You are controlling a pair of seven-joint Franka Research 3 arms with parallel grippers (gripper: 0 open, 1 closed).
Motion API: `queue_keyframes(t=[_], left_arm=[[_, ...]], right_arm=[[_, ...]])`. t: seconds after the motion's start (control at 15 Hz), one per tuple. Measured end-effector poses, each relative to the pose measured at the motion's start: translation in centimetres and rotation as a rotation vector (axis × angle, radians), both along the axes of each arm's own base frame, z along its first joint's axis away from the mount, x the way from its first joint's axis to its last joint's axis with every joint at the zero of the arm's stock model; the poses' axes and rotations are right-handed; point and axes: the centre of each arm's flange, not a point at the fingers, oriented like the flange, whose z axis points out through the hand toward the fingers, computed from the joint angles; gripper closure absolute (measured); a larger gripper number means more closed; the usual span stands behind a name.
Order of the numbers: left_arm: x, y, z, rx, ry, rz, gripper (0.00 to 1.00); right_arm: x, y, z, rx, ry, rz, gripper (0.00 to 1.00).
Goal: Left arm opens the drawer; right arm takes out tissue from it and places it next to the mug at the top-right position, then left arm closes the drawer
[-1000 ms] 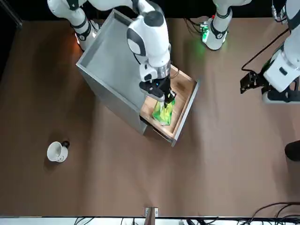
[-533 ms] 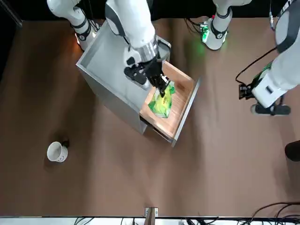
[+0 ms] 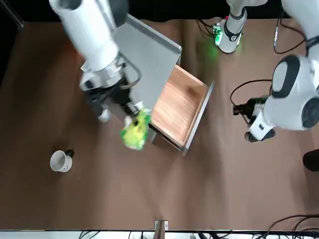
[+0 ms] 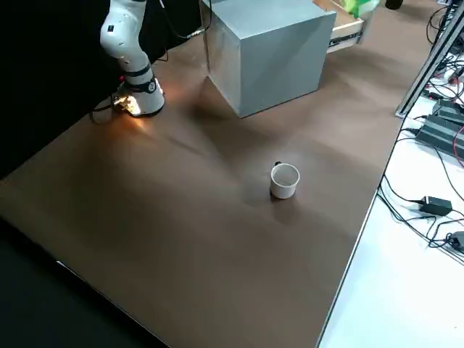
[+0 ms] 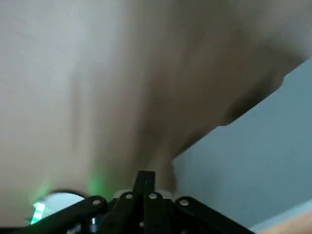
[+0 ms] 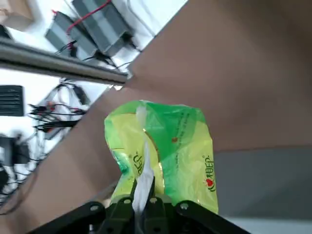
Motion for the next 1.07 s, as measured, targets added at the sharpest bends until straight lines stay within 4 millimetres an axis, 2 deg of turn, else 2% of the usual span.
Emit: queue_keyframes(t=[0.2, 0.33, 0.47, 0.6, 0.73, 0.8, 1.07], left_arm=[[0.6, -1.7, -4.7, -0.133, 0.138, 0.110, 0.99], [1.1, -2.1, -6.6, -0.229, 0.212, 0.191, 0.99], [1.8, -1.6, -7.0, -0.319, 0.256, 0.266, 0.99], [2.5, -0.6, -6.3, -0.410, 0.280, 0.343, 0.99], [3.2, 0.3, -5.7, -0.499, 0.304, 0.406, 0.99], [3.3, 0.4, -5.7, -0.526, 0.322, 0.426, 0.99], [3.5, -1.8, -8.1, -0.544, 0.393, 0.442, 0.99]], right_arm=[[2.3, -8.2, -0.6, -0.090, 0.069, 0.143, 0.98], [3.8, -13.7, -1.6, -0.135, 0.100, 0.245, 0.98], [5.0, -18.7, -2.9, -0.162, 0.116, 0.339, 0.98], [5.9, -22.5, -5.2, -0.180, 0.141, 0.429, 0.98], [6.7, -24.8, -8.7, -0.187, 0.175, 0.500, 0.98], [7.3, -25.6, -11.1, -0.187, 0.195, 0.526, 0.98], [9.9, -26.7, -21.6, -0.187, 0.272, 0.569, 0.98]])
